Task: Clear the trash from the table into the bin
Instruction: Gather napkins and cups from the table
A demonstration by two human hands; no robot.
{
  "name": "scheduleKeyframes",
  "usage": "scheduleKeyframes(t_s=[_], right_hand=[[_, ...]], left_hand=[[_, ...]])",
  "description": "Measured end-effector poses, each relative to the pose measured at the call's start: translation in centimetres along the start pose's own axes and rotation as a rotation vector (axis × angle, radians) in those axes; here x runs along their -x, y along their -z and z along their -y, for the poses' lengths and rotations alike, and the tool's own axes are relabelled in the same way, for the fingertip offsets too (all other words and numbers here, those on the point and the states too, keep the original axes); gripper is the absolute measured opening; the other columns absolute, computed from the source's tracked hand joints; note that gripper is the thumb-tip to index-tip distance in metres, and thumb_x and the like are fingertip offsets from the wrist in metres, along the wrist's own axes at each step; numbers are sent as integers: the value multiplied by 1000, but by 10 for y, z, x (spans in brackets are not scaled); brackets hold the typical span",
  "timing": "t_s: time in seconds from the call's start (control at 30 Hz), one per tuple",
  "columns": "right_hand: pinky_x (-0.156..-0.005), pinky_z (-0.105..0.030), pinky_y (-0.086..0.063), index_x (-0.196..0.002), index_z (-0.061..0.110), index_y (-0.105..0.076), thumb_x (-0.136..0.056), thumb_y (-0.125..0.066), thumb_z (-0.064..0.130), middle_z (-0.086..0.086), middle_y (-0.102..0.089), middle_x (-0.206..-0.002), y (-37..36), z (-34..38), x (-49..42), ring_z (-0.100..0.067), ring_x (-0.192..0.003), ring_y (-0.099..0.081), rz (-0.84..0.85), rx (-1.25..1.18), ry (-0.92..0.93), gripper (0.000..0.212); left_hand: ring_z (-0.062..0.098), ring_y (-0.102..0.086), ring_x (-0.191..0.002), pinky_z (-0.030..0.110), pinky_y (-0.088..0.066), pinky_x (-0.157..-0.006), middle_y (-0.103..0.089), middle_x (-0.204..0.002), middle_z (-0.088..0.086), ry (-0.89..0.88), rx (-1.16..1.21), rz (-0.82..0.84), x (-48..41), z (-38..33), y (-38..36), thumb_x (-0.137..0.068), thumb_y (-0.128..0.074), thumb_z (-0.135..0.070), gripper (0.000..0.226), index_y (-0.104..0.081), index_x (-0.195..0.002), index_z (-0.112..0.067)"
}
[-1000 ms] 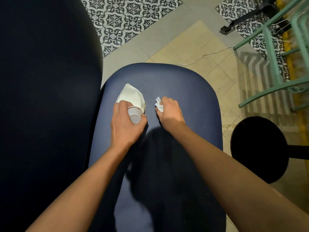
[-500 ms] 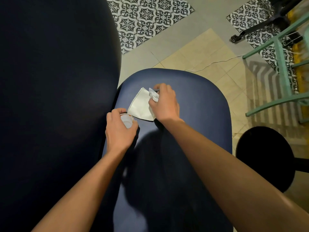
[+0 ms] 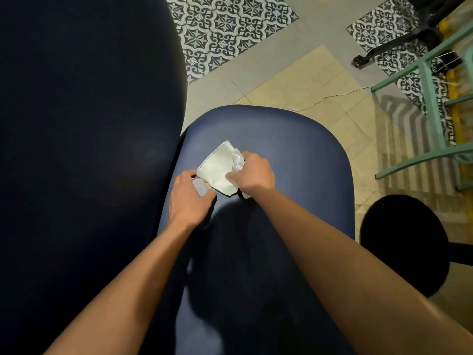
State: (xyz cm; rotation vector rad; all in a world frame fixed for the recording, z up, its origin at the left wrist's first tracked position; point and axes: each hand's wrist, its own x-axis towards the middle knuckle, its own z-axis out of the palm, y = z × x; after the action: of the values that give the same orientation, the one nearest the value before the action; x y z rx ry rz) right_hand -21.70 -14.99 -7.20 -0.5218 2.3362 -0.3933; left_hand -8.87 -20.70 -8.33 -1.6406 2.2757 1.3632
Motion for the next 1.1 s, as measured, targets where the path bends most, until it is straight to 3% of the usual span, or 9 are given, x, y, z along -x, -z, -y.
scheduleKeyframes(t_s=[0.23, 0.5, 1.1], right_hand=[[-66, -28, -38, -101, 17, -63, -85, -60, 25, -4, -67, -96, 15, -23, 22, -24, -82, -54, -38, -49, 17, 19], [-67, -28, -38, -109, 15, -61, -91, -54, 30, -5, -67, -103, 31, -68, 66, -27, -95, -60, -136, -70, 10, 24], [-74, -30, -48, -112, 14, -61, -91, -53, 34, -7, -67, -112, 20, -174, 195, -27, -98, -62, -294, -213, -70, 30]], left_hand=[[19, -50, -110, 22, -34, -82, -53, -123, 1, -35, 35, -47, 14, -9, -5, -78, -67, -25, 48, -47, -120, -17], [24, -53, -109, 30, -41, -87, -56, -121, 2, -131, 49, -55, 56, -18, -21, -76, -73, -27, 50, -46, -116, -13], [18, -51, -104, 22, -34, -80, -54, -115, -1, -360, -21, 34, 180, -20, -55, -79, -72, -31, 44, -48, -112, -15]])
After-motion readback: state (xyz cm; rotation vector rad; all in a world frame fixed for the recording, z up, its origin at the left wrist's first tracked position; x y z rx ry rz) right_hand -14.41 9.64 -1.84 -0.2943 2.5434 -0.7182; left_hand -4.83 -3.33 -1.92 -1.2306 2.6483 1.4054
